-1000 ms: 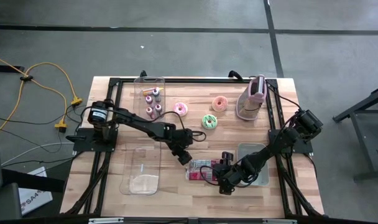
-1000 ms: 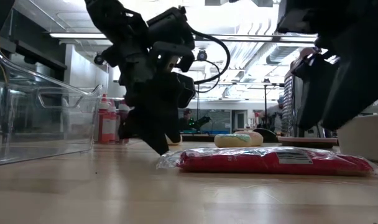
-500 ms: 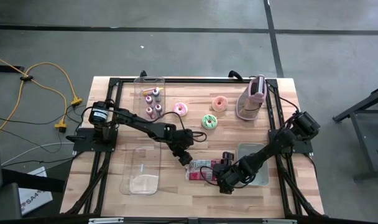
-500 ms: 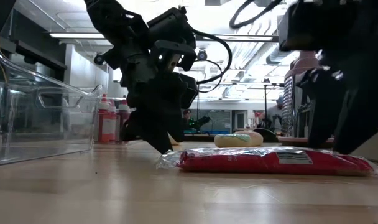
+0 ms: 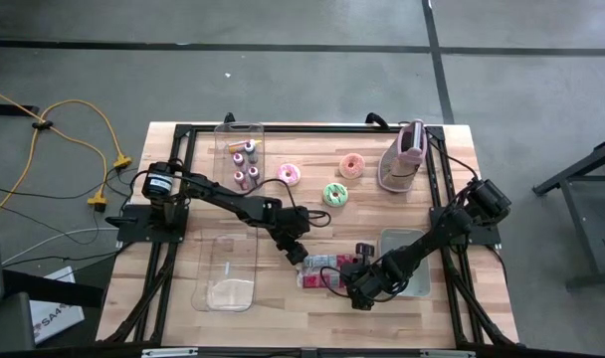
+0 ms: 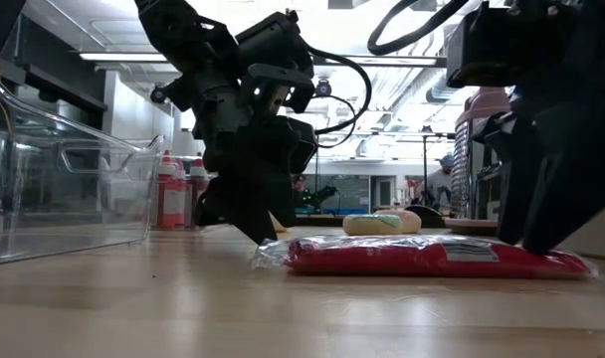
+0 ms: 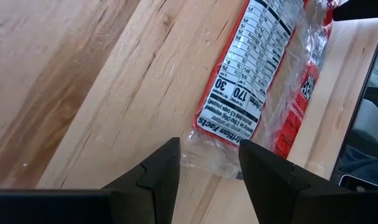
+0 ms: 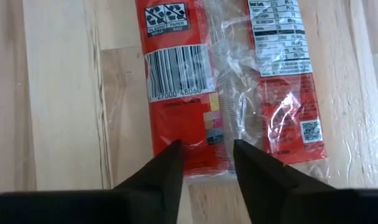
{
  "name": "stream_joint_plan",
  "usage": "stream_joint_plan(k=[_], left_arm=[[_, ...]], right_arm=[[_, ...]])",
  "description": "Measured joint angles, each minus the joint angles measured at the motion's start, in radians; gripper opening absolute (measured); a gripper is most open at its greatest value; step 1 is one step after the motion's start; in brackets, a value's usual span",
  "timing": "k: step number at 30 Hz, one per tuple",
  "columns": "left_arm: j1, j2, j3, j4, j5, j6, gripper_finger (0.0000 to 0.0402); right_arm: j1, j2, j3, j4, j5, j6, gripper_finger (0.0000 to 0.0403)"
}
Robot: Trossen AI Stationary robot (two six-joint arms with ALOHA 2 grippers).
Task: Pick & Place Food Item
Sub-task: Put the red popcorn bag into the bottom transparent bin
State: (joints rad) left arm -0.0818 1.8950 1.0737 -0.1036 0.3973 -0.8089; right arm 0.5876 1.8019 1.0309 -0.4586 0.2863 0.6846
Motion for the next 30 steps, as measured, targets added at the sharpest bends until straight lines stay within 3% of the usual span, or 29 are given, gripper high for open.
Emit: stream_joint_plan(k=[10, 16, 30], left_arm=[[0.0, 0.0, 0.0, 0.0, 0.0, 0.0, 0.0161], [0.0, 0.0, 0.0, 0.0, 0.005, 0.0, 0.0161], [0.002, 0.0, 0.0, -0.001, 0.023, -0.021, 0.0161]], right_arm=[[-0.001, 0.0, 0.0, 0.004, -0.001, 0.003, 0.0055], [-0.014, 0.031, 0.003, 0.015, -0.053, 0.049, 0.0008], [-0.021, 0.105, 0.005, 0.101, -0.091, 0.053, 0.0002]])
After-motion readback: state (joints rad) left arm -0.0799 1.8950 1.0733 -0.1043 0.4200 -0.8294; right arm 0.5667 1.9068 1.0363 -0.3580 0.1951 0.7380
